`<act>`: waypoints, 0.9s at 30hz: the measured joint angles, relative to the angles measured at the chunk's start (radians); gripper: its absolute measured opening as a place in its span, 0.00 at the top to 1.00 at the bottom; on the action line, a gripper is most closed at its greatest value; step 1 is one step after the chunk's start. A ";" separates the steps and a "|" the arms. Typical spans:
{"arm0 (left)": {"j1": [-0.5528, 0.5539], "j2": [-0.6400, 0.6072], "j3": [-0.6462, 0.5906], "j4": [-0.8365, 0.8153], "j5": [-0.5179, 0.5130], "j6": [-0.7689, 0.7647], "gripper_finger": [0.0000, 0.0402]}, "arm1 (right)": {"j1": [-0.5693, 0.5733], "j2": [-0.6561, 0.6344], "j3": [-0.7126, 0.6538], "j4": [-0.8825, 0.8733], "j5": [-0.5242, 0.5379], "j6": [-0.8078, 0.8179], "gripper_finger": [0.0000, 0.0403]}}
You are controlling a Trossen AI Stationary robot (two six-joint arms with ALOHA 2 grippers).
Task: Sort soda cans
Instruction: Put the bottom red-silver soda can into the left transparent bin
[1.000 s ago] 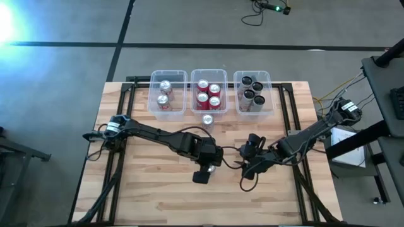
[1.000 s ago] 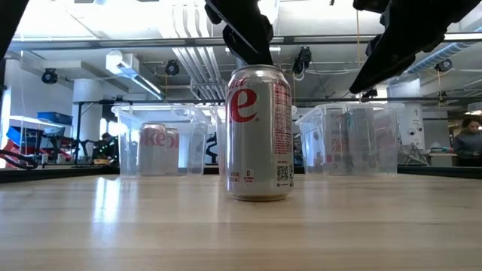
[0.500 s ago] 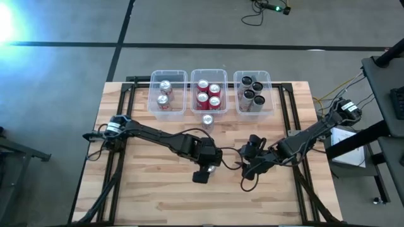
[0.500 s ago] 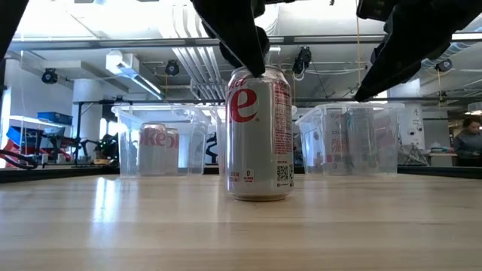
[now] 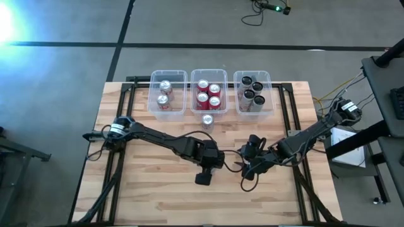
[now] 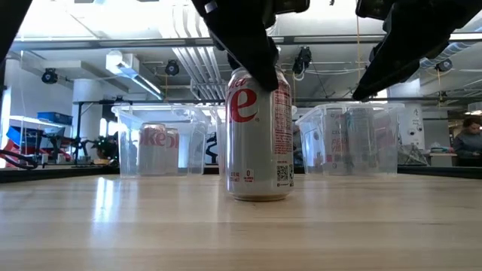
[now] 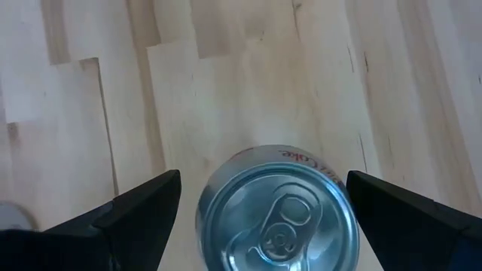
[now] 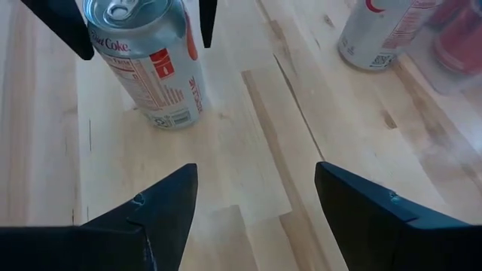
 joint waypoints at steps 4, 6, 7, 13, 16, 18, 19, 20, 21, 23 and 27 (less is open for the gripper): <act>0.000 0.010 0.004 -0.014 0.015 0.001 0.10 | 0.000 0.000 0.000 0.002 -0.001 0.000 0.37; 0.000 0.012 0.004 -0.026 0.024 0.000 0.10 | 0.000 0.000 0.000 0.003 0.000 -0.007 0.38; 0.000 0.014 0.005 -0.029 0.024 0.000 0.10 | 0.000 0.000 0.000 0.004 0.000 -0.010 0.38; 0.000 0.033 0.005 -0.037 0.024 0.001 0.11 | 0.000 0.000 0.000 0.011 0.000 -0.027 0.39; 0.000 0.033 0.006 -0.035 0.024 0.002 0.13 | 0.000 0.000 0.000 0.011 0.000 -0.027 0.38; 0.000 0.033 0.006 -0.035 0.024 0.002 0.16 | 0.000 0.000 0.000 0.011 0.000 -0.028 0.38; 0.000 0.033 0.006 -0.035 0.024 0.002 0.18 | 0.000 0.000 0.000 0.011 0.000 -0.030 0.37; 0.000 0.033 0.006 -0.035 0.025 0.000 0.20 | 0.000 0.000 0.000 0.011 0.000 -0.033 0.37; 0.000 0.033 0.006 -0.035 0.025 0.000 0.22 | 0.000 0.000 0.000 0.011 0.000 -0.035 0.37; 0.000 0.033 0.006 -0.035 0.025 0.000 0.26 | 0.000 0.000 0.000 0.011 0.000 -0.036 0.36; 0.000 0.031 0.029 -0.060 0.025 -0.016 0.29 | 0.000 0.000 0.000 0.011 0.000 -0.038 0.35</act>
